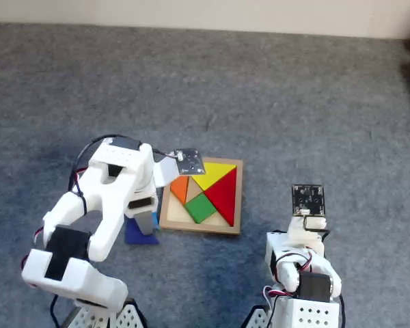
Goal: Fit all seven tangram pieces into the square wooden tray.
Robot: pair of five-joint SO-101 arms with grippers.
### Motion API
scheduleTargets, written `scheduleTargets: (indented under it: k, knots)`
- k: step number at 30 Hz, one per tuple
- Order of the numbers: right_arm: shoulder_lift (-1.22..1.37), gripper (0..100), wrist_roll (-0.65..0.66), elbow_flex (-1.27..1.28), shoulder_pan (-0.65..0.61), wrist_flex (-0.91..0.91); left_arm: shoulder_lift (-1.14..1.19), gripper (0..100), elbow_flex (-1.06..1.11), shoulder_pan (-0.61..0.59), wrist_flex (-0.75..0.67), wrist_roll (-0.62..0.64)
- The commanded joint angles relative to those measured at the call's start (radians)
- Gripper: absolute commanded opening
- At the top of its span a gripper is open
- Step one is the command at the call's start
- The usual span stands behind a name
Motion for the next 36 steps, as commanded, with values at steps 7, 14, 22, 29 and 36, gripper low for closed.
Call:
scheduleTargets:
  k: [7, 14, 22, 29, 36]
  knots:
    - [-0.018, 0.5, 0.011, 0.102, 0.010, 0.007, 0.073, 21, -0.065, 0.015, -0.051, 0.064]
    - [-0.018, 0.5, 0.011, 0.102, 0.010, 0.007, 0.067, 16, -0.064, 0.002, -0.049, 0.066]
    - [-0.018, 0.5, 0.011, 0.102, 0.010, 0.007, 0.067, 16, -0.073, -0.111, -0.049, 0.066]
    - [-0.018, 0.5, 0.011, 0.102, 0.010, 0.007, 0.067, 16, -0.073, -0.186, -0.049, 0.066]
    - [-0.018, 0.5, 0.011, 0.102, 0.010, 0.007, 0.065, 16, -0.071, -0.219, -0.048, 0.068]
